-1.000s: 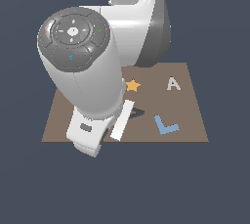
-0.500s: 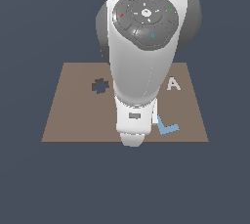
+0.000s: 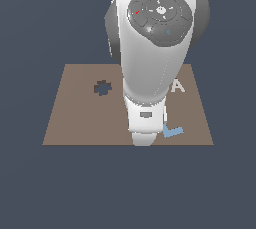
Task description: Insert a designated object into the corresponding slot on a board.
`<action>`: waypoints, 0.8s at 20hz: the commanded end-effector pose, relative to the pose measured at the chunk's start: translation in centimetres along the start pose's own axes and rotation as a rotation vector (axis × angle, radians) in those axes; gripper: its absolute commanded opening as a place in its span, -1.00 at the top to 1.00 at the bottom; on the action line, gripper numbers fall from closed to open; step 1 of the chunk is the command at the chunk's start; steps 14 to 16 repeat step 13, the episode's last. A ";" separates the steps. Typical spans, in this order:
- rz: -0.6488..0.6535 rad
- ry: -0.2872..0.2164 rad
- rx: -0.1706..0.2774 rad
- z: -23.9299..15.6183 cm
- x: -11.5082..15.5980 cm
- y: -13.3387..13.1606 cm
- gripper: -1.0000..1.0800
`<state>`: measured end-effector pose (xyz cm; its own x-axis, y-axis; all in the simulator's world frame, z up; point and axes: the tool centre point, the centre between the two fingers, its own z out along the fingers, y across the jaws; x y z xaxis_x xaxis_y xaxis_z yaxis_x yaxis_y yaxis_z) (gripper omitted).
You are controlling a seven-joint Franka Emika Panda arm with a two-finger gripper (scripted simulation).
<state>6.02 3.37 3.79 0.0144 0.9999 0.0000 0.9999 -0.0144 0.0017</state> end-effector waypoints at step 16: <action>-0.003 0.000 0.001 0.8 0.0 -0.1 -0.92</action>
